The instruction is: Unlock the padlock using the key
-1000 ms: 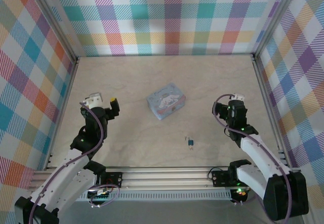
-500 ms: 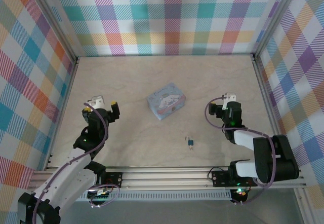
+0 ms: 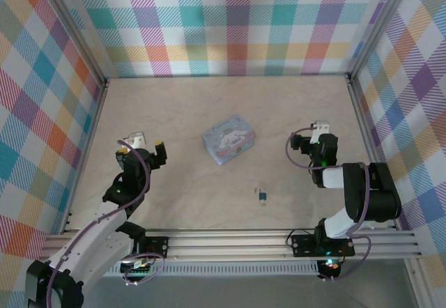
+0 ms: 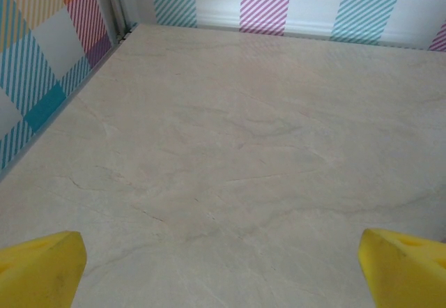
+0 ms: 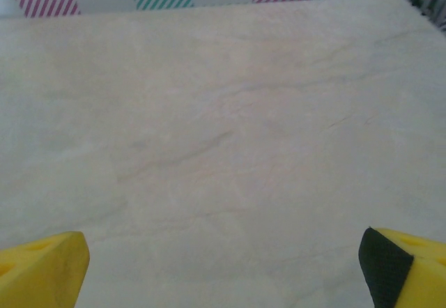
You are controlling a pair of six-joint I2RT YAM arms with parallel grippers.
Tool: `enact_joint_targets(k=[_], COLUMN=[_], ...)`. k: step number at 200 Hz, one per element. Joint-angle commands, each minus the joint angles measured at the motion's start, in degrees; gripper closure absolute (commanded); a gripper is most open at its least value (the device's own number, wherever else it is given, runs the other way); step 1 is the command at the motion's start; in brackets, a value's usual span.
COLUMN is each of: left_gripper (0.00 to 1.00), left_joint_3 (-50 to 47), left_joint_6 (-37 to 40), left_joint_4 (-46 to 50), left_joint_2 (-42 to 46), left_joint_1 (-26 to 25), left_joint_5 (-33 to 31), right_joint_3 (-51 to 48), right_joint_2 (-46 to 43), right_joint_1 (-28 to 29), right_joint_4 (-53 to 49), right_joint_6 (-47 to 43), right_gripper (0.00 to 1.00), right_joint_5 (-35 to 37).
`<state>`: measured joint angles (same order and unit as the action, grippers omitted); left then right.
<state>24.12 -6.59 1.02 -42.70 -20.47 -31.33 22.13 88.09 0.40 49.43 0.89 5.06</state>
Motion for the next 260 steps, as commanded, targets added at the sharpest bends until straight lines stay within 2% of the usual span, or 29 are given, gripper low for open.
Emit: enact_joint_targets(k=[1, 62, 111, 158, 212, 247, 260], left_gripper=[0.00, 0.00, 0.00, 0.00, 0.00, 0.00, 0.00], left_joint_3=[0.1, -0.1, -2.5, -6.2, -5.2, -6.7, -5.4], left_joint_6=[-0.9, -1.4, 2.0, 6.4, 10.1, 10.3, 10.0], left_joint_4=[-0.1, -3.4, -15.4, -36.3, -47.1, -61.2, -55.8], left_joint_2=[0.0, -4.6, -13.8, -27.5, -36.0, -47.3, -45.7], left_joint_1=[0.8, 1.2, 3.7, 7.7, 10.6, 12.2, 12.3], left_joint_5=[0.5, 0.4, 0.4, 4.5, 14.7, 17.3, 17.9], right_joint_3=[0.6, 0.5, 0.6, 0.6, 0.6, 0.6, 0.7], right_joint_2=[-0.2, -0.3, -0.2, -0.2, -0.2, -0.2, -0.2], right_joint_1=[-0.4, -0.3, -0.2, -0.3, -0.1, -0.2, -0.2], right_joint_4=[-0.5, -0.4, -0.5, -0.5, -0.6, -0.6, -0.7], right_joint_6=[1.4, 1.1, 1.1, 0.9, 0.9, 1.0, 0.9], right_gripper=[0.00, 0.00, 0.00, 0.00, 0.00, 0.00, 0.00], right_joint_5=[-3.0, -3.3, -3.3, -3.1, -3.2, -3.1, -3.1])
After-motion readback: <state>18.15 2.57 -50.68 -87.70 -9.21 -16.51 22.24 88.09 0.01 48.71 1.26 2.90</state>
